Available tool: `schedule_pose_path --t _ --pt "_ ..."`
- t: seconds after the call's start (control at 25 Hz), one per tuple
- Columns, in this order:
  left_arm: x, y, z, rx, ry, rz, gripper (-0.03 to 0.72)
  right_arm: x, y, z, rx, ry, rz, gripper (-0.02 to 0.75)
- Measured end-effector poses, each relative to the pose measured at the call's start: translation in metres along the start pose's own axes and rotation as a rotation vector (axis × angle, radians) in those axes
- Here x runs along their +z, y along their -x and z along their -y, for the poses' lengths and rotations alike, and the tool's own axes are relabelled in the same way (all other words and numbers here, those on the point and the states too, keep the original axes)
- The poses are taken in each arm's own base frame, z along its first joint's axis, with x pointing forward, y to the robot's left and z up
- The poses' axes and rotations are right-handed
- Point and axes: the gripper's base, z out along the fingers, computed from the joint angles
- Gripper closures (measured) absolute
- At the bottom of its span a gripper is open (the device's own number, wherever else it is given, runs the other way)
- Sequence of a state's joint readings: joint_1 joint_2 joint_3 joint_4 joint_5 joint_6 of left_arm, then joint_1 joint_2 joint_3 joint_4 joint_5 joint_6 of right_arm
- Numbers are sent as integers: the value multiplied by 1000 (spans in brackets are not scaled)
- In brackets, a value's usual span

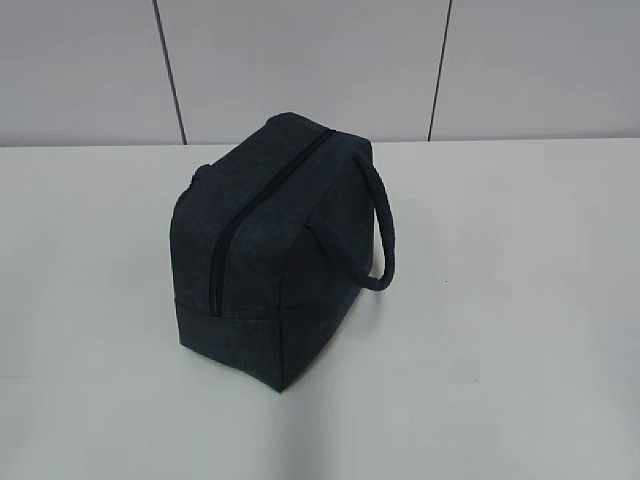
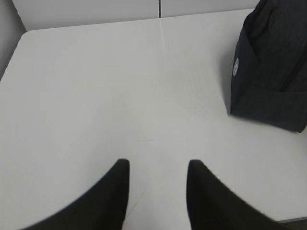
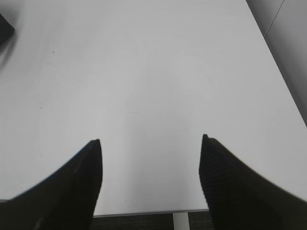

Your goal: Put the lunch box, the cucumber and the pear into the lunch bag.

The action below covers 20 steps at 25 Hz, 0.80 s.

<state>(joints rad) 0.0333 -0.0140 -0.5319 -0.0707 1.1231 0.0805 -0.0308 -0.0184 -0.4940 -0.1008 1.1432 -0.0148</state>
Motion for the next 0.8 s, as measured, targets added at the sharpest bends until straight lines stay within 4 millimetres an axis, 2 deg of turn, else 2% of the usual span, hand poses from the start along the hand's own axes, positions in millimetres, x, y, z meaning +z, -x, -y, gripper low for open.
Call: schedule_pose_path --t 0.8 --pt "0 0 0 0 0 0 447 0 0 0 0 0 0 241"
